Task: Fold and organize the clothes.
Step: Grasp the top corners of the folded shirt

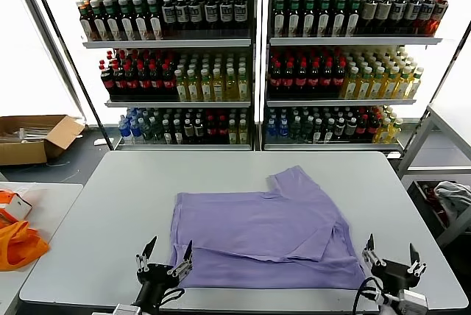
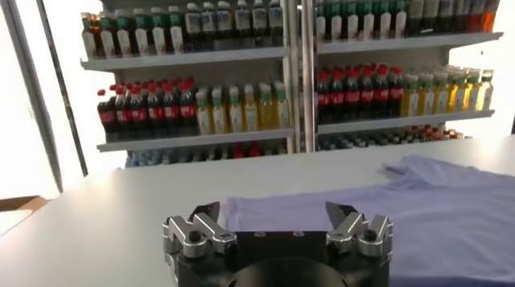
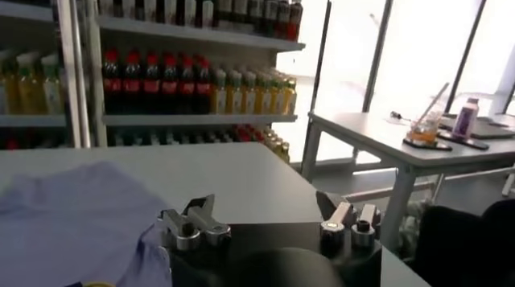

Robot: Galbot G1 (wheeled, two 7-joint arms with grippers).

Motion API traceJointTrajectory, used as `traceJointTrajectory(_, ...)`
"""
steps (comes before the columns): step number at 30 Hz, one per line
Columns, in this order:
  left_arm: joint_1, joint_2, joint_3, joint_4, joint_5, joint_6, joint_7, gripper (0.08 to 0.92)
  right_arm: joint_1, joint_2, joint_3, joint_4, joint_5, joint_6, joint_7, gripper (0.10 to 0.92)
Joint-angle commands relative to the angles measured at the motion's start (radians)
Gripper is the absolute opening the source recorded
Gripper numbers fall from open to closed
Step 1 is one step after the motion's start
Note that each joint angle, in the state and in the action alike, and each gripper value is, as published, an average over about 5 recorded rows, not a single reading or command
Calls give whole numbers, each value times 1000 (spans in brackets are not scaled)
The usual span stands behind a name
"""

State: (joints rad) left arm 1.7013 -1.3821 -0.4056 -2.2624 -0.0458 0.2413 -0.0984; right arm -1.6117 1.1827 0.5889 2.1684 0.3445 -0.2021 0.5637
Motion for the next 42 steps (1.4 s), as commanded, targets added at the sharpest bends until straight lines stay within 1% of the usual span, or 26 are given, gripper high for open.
traceJointTrajectory(1, -251, 22, -17, 94, -19, 17, 108, 821, 274, -34, 61, -178, 20, 38, -251, 822)
traceJointTrajectory(3, -292, 58, -16, 125, -33, 40, 146, 822, 342, -69, 54, -214, 27, -14, -361, 823)
traceJointTrajectory(5, -333, 108, -4, 166, -57, 54, 171, 823, 411, -116, 37, -267, 12, -71, -505, 823)
traceJointTrajectory(8, -382, 183, 34, 228, -90, 66, 177, 823, 532, -181, -7, -354, -33, -126, -693, 823)
traceJointTrajectory(11, -430, 240, 58, 274, -131, 86, 182, 823, 659, -234, -89, -425, -47, -162, -798, 823)
traceJointTrajectory(13, -465, 264, 63, 300, -172, 103, 180, 822, 731, -260, -153, -468, -43, -180, -838, 823)
traceJointTrajectory(18, -538, 303, 73, 365, -253, 142, 166, 823, 859, -260, -271, -588, 5, -248, -882, 823)
traceJointTrajectory(20, -562, 315, 81, 396, -271, 160, 147, 823, 887, -249, -295, -627, 29, -263, -893, 823)
traceJointTrajectory(24, -607, 318, 103, 457, -292, 194, 98, 822, 926, -212, -342, -687, 39, -309, -832, 823)
traceJointTrajectory(28, -651, 311, 131, 512, -295, 218, 71, 823, 967, -158, -375, -754, 38, -373, -774, 823)
traceJointTrajectory(35, -702, 319, 159, 590, -320, 238, 72, 823, 1034, -70, -403, -856, 64, -378, -779, 823)
traceJointTrajectory(39, -720, 318, 161, 605, -341, 245, 75, 823, 1043, -39, -408, -891, 60, -379, -808, 823)
traceJointTrajectory(42, -725, 317, 161, 606, -351, 245, 76, 822, 1048, -18, -398, -915, 63, -380, -802, 823)
